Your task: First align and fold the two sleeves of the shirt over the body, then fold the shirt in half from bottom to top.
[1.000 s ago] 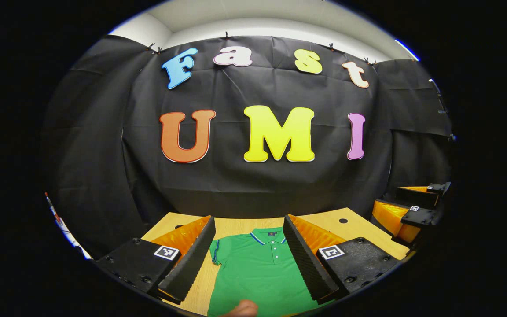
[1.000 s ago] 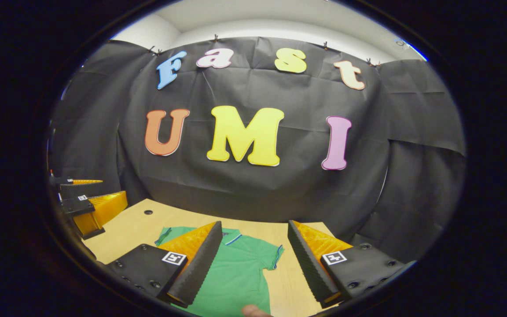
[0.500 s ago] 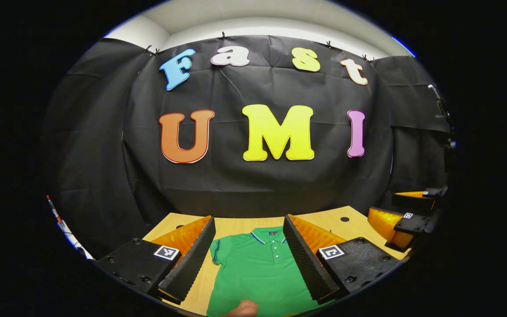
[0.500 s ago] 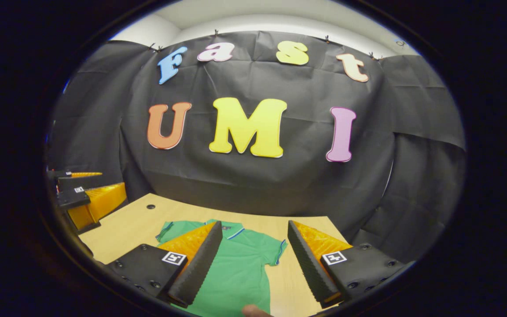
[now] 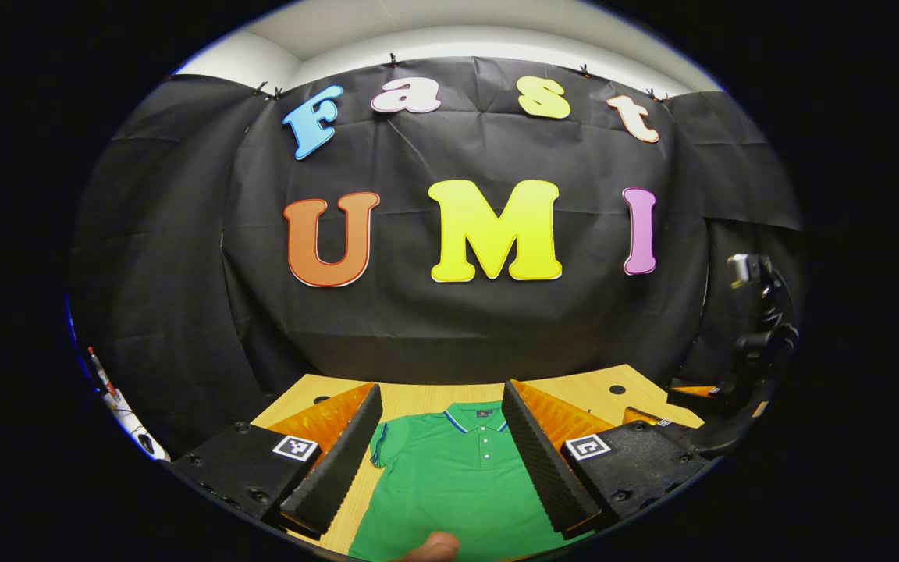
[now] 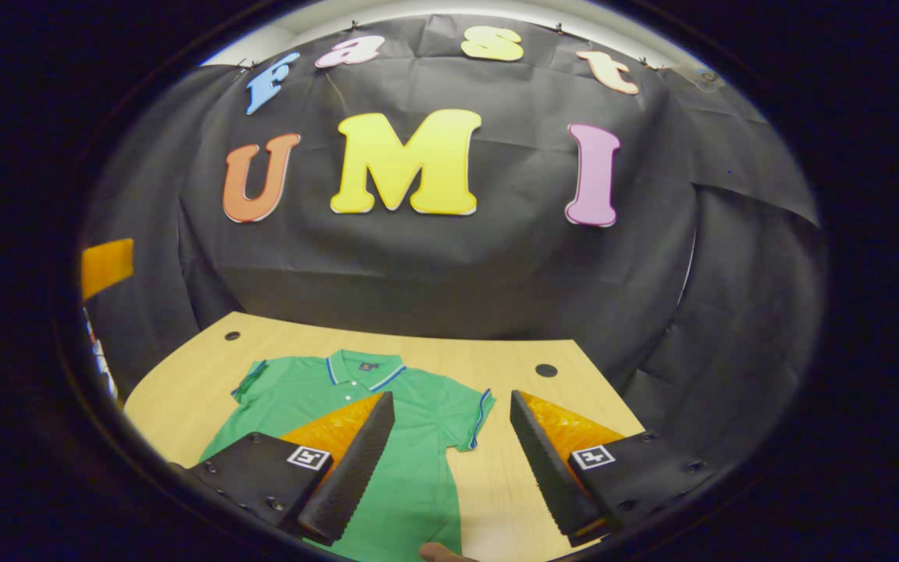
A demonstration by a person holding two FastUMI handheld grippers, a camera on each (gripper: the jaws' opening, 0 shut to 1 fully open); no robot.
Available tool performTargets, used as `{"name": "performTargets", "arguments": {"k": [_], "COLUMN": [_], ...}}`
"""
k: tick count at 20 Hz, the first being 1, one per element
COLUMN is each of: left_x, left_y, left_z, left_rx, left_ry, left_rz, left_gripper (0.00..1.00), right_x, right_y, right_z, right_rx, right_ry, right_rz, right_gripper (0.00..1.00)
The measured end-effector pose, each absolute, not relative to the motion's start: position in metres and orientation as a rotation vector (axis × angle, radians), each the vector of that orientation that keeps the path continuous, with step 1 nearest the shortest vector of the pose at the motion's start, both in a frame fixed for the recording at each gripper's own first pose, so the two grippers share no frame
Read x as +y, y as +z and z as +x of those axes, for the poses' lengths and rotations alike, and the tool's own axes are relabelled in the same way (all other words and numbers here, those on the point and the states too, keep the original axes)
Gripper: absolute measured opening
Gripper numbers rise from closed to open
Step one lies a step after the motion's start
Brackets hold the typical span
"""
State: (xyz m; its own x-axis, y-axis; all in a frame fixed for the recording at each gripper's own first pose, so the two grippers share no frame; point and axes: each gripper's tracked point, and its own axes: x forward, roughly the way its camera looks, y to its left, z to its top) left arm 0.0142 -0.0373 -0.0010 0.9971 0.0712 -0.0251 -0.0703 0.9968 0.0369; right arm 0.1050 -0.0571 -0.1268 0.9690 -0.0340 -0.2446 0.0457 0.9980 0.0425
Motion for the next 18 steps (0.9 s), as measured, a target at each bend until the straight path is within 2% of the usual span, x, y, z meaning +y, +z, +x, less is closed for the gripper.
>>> {"name": "performTargets", "arguments": {"k": [8, 16, 18], "left_x": [-0.051, -0.053, -0.051], "left_y": [-0.014, -0.054, -0.062], "left_z": [0.011, 0.005, 0.005], "left_rx": [0.063, 0.157, 0.177], "left_ry": [0.118, 0.17, 0.184], "left_rz": [0.077, 0.079, 0.079], "left_gripper": [0.99, 1.0, 1.0], "right_x": [-0.092, -0.094, -0.095], "right_y": [-0.231, -0.312, -0.317], "right_z": [0.201, 0.256, 0.262], "right_rx": [0.459, 0.641, 0.661], "right_ry": [-0.097, -0.058, -0.065], "right_rz": [0.086, 0.125, 0.135], "right_gripper": [0.95, 0.97, 0.87]}}
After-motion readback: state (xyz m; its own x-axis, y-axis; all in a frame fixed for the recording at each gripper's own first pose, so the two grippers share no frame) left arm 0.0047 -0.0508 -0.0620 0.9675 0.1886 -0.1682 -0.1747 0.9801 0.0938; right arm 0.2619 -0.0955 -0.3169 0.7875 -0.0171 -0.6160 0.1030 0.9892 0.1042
